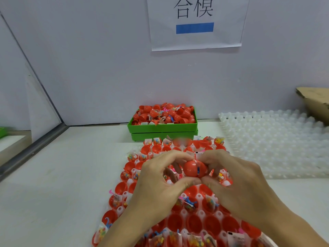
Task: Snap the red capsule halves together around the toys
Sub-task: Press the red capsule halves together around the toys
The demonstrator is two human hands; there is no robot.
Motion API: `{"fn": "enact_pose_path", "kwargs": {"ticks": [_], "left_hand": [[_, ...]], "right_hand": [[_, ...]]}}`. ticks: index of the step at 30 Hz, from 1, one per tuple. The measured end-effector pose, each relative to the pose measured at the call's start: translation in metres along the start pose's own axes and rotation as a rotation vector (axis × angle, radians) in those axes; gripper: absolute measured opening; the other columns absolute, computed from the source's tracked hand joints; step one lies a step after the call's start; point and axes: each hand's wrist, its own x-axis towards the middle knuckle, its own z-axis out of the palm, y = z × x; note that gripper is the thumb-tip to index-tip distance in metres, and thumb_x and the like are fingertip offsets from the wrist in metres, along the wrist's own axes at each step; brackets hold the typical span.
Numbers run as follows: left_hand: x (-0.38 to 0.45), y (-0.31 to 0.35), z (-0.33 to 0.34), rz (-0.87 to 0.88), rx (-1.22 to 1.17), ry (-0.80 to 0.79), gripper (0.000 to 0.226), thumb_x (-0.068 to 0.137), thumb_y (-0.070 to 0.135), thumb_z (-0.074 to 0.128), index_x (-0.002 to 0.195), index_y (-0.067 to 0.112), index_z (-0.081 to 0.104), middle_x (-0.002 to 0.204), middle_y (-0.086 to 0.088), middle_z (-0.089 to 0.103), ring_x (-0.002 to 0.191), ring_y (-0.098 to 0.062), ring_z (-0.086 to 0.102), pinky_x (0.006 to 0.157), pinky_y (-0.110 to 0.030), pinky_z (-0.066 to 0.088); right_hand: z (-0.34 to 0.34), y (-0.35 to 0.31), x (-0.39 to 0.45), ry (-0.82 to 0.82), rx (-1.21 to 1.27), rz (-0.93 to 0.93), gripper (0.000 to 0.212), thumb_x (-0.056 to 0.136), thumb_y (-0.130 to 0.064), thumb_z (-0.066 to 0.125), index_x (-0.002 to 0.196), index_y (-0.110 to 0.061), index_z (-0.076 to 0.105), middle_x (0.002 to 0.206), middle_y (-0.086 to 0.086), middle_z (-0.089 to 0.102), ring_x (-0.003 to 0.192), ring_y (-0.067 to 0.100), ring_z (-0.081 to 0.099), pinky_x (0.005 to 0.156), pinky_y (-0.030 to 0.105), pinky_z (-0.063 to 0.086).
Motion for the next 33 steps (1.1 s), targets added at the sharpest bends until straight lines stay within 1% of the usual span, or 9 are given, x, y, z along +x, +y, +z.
{"fn": "enact_pose_path", "kwargs": {"ticks": [5, 12, 15, 17, 22, 25, 28, 30, 33], "left_hand": [[-0.0014, 0.0002, 0.0010, 0.022, -0.030, -0.034, 0.037, 0.075, 0.028, 0.078, 0.109, 0.037, 0.066, 0.099, 0.018, 0.068, 0.092, -0.010, 0.063, 0.065, -0.013, 0.049], [-0.0006, -0.0001, -0.0009, 0.078, -0.023, -0.001, 0.034, 0.075, 0.027, 0.080, 0.105, 0.037, 0.066, 0.097, 0.021, 0.067, 0.089, -0.008, 0.065, 0.065, -0.014, 0.051], [-0.0006, -0.0009, -0.0030, 0.104, 0.037, -0.018, 0.027, 0.077, 0.039, 0.077, 0.100, 0.036, 0.063, 0.096, 0.019, 0.067, 0.085, -0.010, 0.064, 0.067, -0.020, 0.054], [-0.0003, -0.0013, -0.0044, 0.124, 0.081, -0.040, 0.026, 0.078, 0.043, 0.073, 0.101, 0.036, 0.063, 0.097, 0.019, 0.067, 0.084, -0.007, 0.064, 0.068, -0.017, 0.053], [0.0007, 0.0014, -0.0053, 0.154, 0.112, -0.075, 0.024, 0.082, 0.037, 0.073, 0.104, 0.031, 0.065, 0.096, 0.017, 0.067, 0.082, -0.002, 0.065, 0.069, -0.008, 0.048], [-0.0002, 0.0012, -0.0046, 0.138, 0.114, -0.077, 0.028, 0.082, 0.031, 0.076, 0.106, 0.031, 0.061, 0.097, 0.019, 0.067, 0.084, 0.000, 0.067, 0.071, -0.010, 0.051], [-0.0020, 0.0006, -0.0023, 0.061, 0.061, -0.081, 0.040, 0.081, 0.025, 0.078, 0.111, 0.035, 0.054, 0.104, 0.021, 0.071, 0.102, 0.007, 0.065, 0.076, -0.012, 0.053], [-0.0022, -0.0003, -0.0012, 0.053, 0.034, -0.084, 0.041, 0.080, 0.020, 0.078, 0.110, 0.032, 0.053, 0.108, 0.021, 0.070, 0.107, 0.008, 0.063, 0.080, -0.009, 0.052], [-0.0011, 0.0004, -0.0005, 0.056, -0.013, -0.080, 0.031, 0.082, 0.017, 0.075, 0.107, 0.025, 0.059, 0.103, 0.016, 0.072, 0.098, 0.000, 0.069, 0.082, -0.015, 0.054]], "right_hand": [[0.0004, 0.0021, 0.0013, 0.037, -0.023, -0.067, 0.038, 0.069, -0.010, 0.077, 0.104, -0.022, 0.068, 0.091, -0.023, 0.060, 0.082, -0.018, 0.053, 0.076, 0.008, 0.048], [-0.0012, -0.0007, 0.0032, 0.059, 0.034, -0.061, 0.042, 0.066, 0.000, 0.087, 0.100, -0.018, 0.070, 0.085, -0.016, 0.068, 0.076, -0.001, 0.064, 0.070, 0.017, 0.054], [-0.0011, -0.0022, 0.0033, 0.053, 0.053, -0.057, 0.036, 0.069, -0.006, 0.082, 0.099, -0.020, 0.069, 0.086, -0.018, 0.068, 0.076, -0.002, 0.064, 0.069, 0.017, 0.054], [-0.0011, -0.0031, 0.0030, 0.033, 0.047, -0.051, 0.034, 0.071, -0.010, 0.077, 0.100, -0.024, 0.067, 0.087, -0.019, 0.066, 0.078, -0.002, 0.063, 0.070, 0.017, 0.053], [-0.0004, -0.0006, 0.0020, 0.014, 0.021, -0.044, 0.042, 0.071, -0.007, 0.083, 0.102, -0.028, 0.065, 0.088, -0.020, 0.064, 0.081, -0.003, 0.062, 0.072, 0.019, 0.053], [0.0003, -0.0017, 0.0035, 0.031, 0.027, -0.052, 0.038, 0.071, -0.009, 0.081, 0.100, -0.028, 0.065, 0.085, -0.020, 0.065, 0.076, -0.003, 0.061, 0.069, 0.018, 0.052], [-0.0012, -0.0039, 0.0050, 0.046, 0.043, -0.057, 0.035, 0.069, -0.010, 0.077, 0.096, -0.028, 0.064, 0.083, -0.016, 0.065, 0.072, 0.002, 0.061, 0.066, 0.020, 0.052], [-0.0011, -0.0032, 0.0046, 0.043, 0.033, -0.076, 0.034, 0.069, -0.006, 0.079, 0.095, -0.024, 0.068, 0.083, -0.012, 0.066, 0.072, 0.004, 0.060, 0.065, 0.022, 0.051], [0.0002, -0.0019, 0.0049, 0.052, 0.029, -0.086, 0.028, 0.068, -0.001, 0.083, 0.092, -0.012, 0.075, 0.084, -0.008, 0.067, 0.072, 0.004, 0.061, 0.065, 0.023, 0.053]]}}
